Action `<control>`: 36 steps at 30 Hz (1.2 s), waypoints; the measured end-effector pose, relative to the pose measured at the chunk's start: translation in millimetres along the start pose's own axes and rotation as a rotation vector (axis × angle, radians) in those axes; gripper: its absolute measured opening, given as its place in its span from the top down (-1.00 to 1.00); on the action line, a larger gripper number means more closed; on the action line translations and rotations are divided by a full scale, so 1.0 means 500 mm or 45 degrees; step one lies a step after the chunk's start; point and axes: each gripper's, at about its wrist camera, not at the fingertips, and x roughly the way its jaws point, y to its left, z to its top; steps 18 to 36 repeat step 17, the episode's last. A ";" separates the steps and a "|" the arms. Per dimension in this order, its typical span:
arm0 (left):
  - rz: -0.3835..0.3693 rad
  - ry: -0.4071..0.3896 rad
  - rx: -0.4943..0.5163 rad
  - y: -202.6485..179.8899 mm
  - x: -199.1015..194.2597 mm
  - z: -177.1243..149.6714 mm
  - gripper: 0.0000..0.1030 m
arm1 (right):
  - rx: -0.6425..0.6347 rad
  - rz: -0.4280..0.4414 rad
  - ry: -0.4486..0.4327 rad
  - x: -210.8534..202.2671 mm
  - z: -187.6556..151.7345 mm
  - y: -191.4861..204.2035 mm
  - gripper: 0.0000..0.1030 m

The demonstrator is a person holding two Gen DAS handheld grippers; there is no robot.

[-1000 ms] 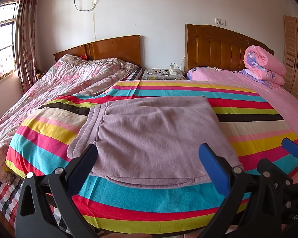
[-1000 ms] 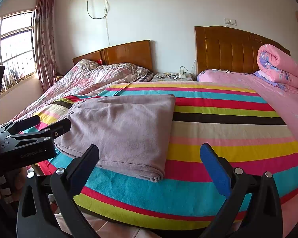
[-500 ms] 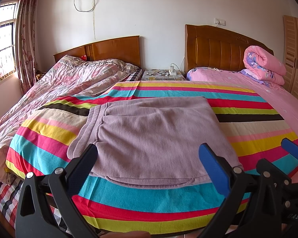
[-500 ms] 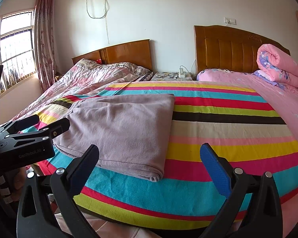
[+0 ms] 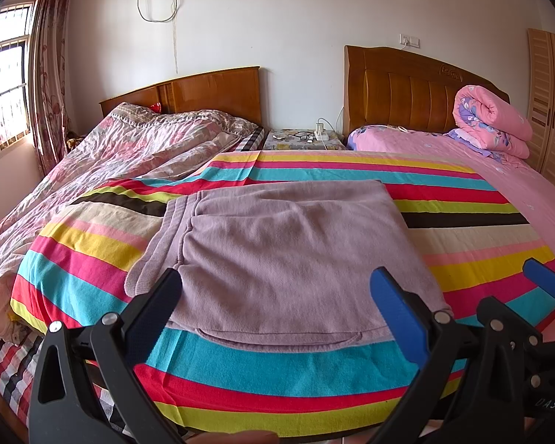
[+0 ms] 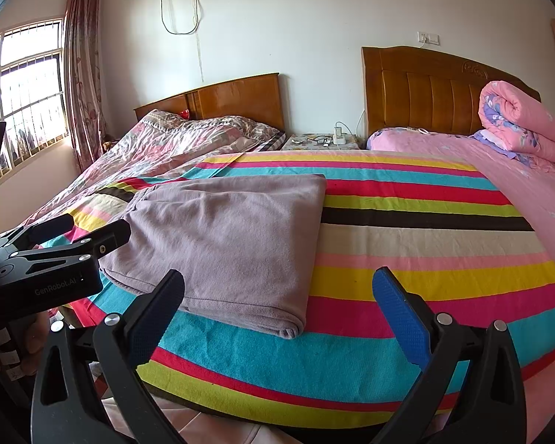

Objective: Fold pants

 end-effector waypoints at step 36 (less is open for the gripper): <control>0.012 -0.012 -0.009 0.007 0.001 0.000 -0.97 | 0.019 -0.006 -0.002 0.001 -0.005 -0.007 -0.91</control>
